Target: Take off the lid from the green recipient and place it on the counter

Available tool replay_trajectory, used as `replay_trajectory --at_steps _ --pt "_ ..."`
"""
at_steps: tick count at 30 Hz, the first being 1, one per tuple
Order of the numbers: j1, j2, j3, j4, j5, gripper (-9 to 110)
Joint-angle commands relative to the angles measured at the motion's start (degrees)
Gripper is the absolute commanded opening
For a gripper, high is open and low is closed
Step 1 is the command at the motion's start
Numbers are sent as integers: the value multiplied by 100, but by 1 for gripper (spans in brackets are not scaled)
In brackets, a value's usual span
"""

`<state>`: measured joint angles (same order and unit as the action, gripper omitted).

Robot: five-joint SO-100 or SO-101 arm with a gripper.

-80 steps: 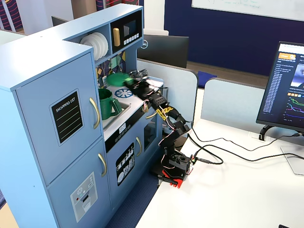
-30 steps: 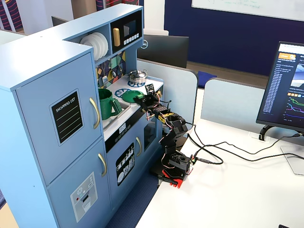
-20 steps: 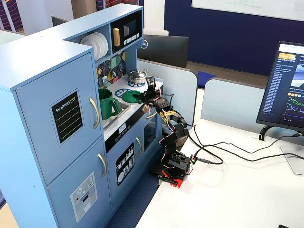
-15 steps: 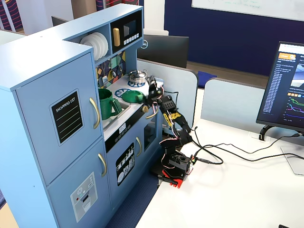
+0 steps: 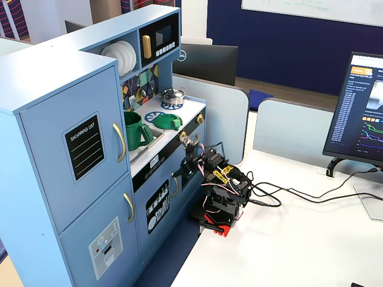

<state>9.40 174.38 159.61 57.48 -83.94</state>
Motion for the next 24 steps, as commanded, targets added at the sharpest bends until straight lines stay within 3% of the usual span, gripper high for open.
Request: replay_trajectory --at_steps 1,7,17,24 --pt "-492 387 650 -457 141 21" --pt "-721 721 1213 0 299 18" --pt "-729 773 1213 2522 -817 17" --pt "-694 773 1213 3006 -633 18"
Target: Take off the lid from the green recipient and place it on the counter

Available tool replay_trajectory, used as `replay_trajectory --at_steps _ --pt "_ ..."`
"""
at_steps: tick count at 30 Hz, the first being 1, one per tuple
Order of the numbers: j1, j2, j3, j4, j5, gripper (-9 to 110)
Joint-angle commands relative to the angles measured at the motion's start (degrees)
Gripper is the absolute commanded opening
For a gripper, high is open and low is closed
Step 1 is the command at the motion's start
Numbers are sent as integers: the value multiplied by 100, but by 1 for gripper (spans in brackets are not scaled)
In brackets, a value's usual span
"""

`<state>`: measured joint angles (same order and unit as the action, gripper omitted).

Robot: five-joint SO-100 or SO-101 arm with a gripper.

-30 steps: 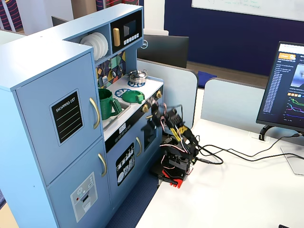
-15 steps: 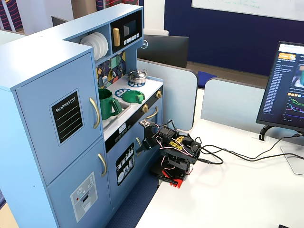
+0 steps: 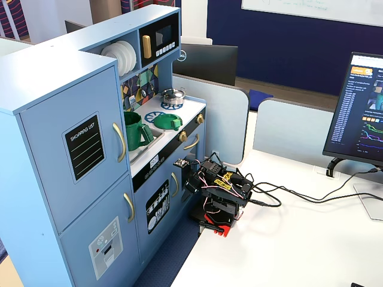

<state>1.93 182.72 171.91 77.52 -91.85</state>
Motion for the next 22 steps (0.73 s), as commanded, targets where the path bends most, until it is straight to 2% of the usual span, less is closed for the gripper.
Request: replay_trajectory --at_steps 1,3,22 --pt "62 -62 -18 1028 290 18" --pt "123 -62 -18 1028 536 18" --pt "132 -62 -18 1028 510 18"
